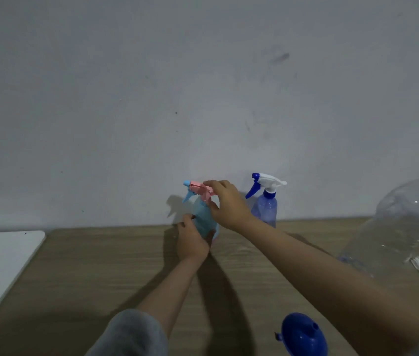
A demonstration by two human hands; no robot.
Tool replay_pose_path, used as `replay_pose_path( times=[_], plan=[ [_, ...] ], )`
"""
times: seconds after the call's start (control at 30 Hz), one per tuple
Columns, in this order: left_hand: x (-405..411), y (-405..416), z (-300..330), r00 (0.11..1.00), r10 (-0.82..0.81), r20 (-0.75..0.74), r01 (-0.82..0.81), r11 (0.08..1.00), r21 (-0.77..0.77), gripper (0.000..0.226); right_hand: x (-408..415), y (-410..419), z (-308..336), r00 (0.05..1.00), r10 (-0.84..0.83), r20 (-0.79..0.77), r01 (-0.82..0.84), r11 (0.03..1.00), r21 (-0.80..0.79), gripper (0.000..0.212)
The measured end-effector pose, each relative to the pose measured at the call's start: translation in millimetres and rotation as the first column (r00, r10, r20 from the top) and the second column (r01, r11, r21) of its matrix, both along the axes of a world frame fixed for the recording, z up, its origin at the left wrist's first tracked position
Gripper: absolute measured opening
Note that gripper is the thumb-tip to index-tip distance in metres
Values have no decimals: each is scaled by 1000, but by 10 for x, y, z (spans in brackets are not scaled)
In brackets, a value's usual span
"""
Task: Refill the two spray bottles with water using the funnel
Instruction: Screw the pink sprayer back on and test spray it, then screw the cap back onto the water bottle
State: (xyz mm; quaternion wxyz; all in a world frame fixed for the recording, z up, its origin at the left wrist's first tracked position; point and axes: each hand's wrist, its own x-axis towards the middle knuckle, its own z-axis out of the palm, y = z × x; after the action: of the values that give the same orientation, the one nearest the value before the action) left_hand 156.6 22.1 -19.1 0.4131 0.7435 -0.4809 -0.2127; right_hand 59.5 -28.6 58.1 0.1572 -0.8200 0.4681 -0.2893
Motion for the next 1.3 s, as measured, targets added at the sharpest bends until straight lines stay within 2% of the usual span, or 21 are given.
replay_pose_path(
  times=[0.17, 0.3, 0.4, 0.5, 0.63, 0.73, 0.83, 0.93, 1.07, 1.17, 1.23, 1.3],
  plan=[
    [-231, 263, 123, 999, 38, -25, -40, 996, -76, 63, -453, 627, 93, 981, -14, 195, 27, 998, -65, 28],
    [-590, 536, 280, 999, -15, -52, 2, 972, -236, 56, -1200, 1263, -54, 978, -32, 206, 61, 989, -134, 14],
    [-1060, 714, 406, 983, -175, -59, 147, 935, -323, 52, -1843, 1622, -283, 965, -155, 210, 179, 979, -100, 8],
    [-1655, 826, 529, 944, -322, -70, 278, 892, -355, 58, -2499, 1817, -560, 923, -312, 225, 330, 943, -44, 6],
    [-2457, 903, 656, 889, -458, -15, 414, 815, -405, 81, -3325, 1854, -935, 782, -583, 221, 582, 810, 74, 9],
    [-2919, 890, 715, 891, -454, 30, 423, 801, -423, 99, -3759, 1773, -1183, 718, -681, 141, 653, 730, 202, 23],
    [-3227, 830, 688, 916, -401, 14, 370, 832, -413, 109, -3948, 1668, -1347, 743, -667, 45, 631, 722, 286, 41],
    [-3406, 768, 629, 936, -352, 9, 324, 852, -410, 107, -3981, 1564, -1429, 773, -635, -9, 606, 734, 306, 51],
    [-3525, 698, 573, 964, -265, 3, 240, 872, -427, 97, -3997, 1460, -1472, 808, -588, -44, 577, 774, 261, 45],
    [-3538, 664, 533, 976, -220, 13, 203, 877, -436, 87, -3991, 1395, -1333, 825, -560, 81, 515, 803, 299, 40],
    [-3523, 647, 508, 976, -217, 24, 205, 876, -436, 85, -3960, 1331, -1075, 791, -551, 264, 482, 828, 286, 31],
    [-3513, 633, 492, 976, -214, 38, 209, 876, -434, 85, -3908, 1259, -688, 737, -511, 442, 479, 856, 192, 22]
  ],
)
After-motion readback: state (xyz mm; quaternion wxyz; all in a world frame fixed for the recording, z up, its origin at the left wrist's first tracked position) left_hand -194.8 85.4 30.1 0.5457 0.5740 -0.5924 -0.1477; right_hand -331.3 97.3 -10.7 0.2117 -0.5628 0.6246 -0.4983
